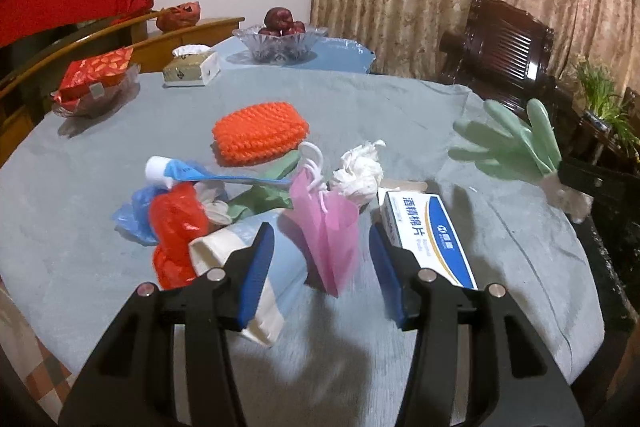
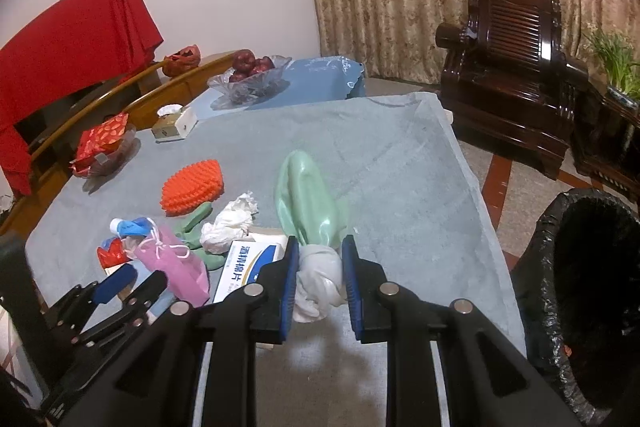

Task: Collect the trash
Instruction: 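Grasp the pink plastic bag with the left tool while the right tool lifts the glove, then carry bag and glove over the black bin and open both tools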

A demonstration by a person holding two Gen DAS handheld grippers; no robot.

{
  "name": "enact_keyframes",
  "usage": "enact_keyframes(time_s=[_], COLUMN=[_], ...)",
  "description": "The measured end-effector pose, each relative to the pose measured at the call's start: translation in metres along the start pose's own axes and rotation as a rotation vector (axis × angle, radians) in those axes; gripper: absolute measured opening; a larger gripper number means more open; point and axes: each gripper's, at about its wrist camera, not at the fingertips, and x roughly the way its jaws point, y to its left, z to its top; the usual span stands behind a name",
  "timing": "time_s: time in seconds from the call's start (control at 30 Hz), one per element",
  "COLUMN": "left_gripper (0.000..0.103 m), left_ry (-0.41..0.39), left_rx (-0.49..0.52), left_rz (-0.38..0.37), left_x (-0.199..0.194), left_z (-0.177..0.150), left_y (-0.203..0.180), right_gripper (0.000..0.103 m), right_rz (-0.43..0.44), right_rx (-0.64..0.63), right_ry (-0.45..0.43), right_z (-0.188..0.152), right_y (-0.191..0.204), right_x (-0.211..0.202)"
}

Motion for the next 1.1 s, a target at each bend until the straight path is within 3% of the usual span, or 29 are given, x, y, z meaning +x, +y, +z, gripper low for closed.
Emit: enact_keyframes(time_s=[0.13,0.3,0.53,0.77,0.83,0.9,0.97,1.07,1.1], left_gripper=[0.048,0.005,0.002,0.002,0.002,0.002,0.002,0.002,0.002], left_ry=[-0.002,0.021,-0.026,-0.03,-0.03,-0.036,-0.045,-0.048,-0.048], left_rx=[0.022,0.003,-0.017,-0.005,-0.002,-0.003,-0.005,-0.006,-0.005], left_rz=[-0.003,-0.041,-0.096,-0.112,-0.11,-0.109,-0.107,-0.104,-0.103], left_x=[0.011,0.02,-0.006,-0.028,-0.032,-0.033,-0.037,-0.04,-0.041], left_z=[0.003,0.005,0.01,0.001,-0.001,-0.001,-0.001,-0.001,-0.001], left_y=[-0.009,-0.007,-0.005,-0.011,-0.012,-0.012,-0.01,-0.008,-0.008], right_gripper=[0.021,0.018,0.017,0.017,0.024,0.045,0.059,0.057,0.045], right_rz=[-0.004,-0.003,-0.003,0.011,0.009,0.008,0.009,0.01,0.008], right_rx=[0.001,-0.008,-0.007,-0.008,-0.014,-0.03,-0.054,-0.076,-0.076], right_ry=[0.007,0.026,0.067,0.183,0.185,0.176,0.177,0.227,0.254], right_z=[0.0,-0.001,-0.014,-0.041,-0.044,-0.045,-0.046,-0.053,-0.056], right_y=[-0.003,-0.005,-0.013,-0.022,-0.02,-0.017,-0.013,-0.011,-0.012], right_x=[0.005,0.011,0.011,0.022,0.023,0.022,0.025,0.043,0.051])
